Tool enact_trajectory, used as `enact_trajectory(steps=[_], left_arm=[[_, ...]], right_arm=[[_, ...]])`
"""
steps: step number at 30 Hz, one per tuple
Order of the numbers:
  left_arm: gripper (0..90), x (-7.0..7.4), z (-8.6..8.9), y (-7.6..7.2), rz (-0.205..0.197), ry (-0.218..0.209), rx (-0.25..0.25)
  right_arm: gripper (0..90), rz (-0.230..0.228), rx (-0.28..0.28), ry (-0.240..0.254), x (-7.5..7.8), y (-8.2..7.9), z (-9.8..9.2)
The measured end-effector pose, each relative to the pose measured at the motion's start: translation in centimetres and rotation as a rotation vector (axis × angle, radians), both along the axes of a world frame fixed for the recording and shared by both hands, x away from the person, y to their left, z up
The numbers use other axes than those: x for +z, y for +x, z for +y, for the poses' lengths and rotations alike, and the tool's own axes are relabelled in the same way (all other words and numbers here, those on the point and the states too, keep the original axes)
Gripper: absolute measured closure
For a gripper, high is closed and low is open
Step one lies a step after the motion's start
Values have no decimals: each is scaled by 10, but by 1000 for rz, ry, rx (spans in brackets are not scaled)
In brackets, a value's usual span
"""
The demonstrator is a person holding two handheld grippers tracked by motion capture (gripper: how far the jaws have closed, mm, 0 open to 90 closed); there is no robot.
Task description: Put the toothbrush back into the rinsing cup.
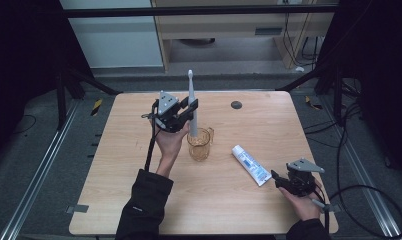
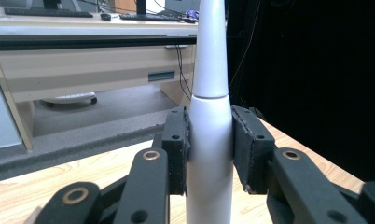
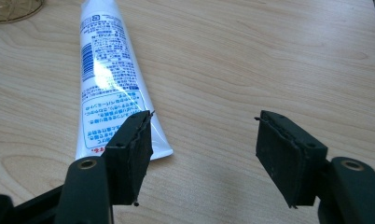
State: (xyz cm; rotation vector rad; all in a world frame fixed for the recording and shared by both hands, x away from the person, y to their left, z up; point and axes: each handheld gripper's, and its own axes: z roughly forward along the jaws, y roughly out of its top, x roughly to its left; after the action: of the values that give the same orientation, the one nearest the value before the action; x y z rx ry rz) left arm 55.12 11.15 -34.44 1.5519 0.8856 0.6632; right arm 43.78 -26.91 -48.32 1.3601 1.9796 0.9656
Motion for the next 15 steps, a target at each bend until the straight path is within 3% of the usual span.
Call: enact_trajectory(steps=[15], left_arm=[[675, -35, 1, 0, 24, 12, -26]], right_arm=[[361, 1, 4, -6, -1, 1, 1]])
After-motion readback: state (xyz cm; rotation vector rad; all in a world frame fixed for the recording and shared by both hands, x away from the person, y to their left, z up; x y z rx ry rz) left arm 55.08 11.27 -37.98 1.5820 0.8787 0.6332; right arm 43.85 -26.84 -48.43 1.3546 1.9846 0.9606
